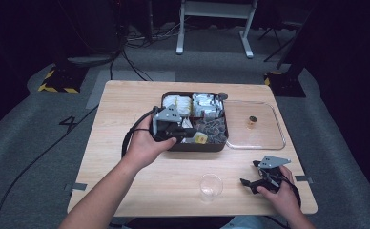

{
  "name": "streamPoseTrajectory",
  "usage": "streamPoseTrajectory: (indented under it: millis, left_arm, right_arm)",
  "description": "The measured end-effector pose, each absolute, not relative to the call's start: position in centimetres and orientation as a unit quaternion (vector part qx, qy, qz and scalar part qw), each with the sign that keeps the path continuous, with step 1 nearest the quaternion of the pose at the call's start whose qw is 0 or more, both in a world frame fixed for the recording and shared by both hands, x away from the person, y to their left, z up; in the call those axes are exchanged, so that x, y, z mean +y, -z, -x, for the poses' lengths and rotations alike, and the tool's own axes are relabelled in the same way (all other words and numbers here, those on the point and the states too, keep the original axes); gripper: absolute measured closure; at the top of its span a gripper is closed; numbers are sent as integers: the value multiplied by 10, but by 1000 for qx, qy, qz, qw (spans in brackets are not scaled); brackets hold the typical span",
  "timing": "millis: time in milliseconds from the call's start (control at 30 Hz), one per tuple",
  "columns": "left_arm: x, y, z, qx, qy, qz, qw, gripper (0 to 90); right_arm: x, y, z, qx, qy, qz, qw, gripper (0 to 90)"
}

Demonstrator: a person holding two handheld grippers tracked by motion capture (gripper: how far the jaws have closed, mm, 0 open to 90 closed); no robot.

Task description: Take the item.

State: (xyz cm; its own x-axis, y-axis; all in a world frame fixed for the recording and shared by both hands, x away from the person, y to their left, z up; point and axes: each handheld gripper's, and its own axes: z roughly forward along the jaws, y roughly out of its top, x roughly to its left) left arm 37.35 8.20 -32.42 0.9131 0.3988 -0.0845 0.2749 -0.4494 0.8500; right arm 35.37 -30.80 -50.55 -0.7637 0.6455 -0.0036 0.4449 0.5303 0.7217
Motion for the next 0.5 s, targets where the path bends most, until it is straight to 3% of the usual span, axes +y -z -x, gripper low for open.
streamPoseTrajectory:
  millis: [500]
  left_arm:
    - [54, 348, -333, 140, -30, -852, 504, 900]
  right_arm:
    - [-308, 505, -354, 864, -368, -315, 137, 56]
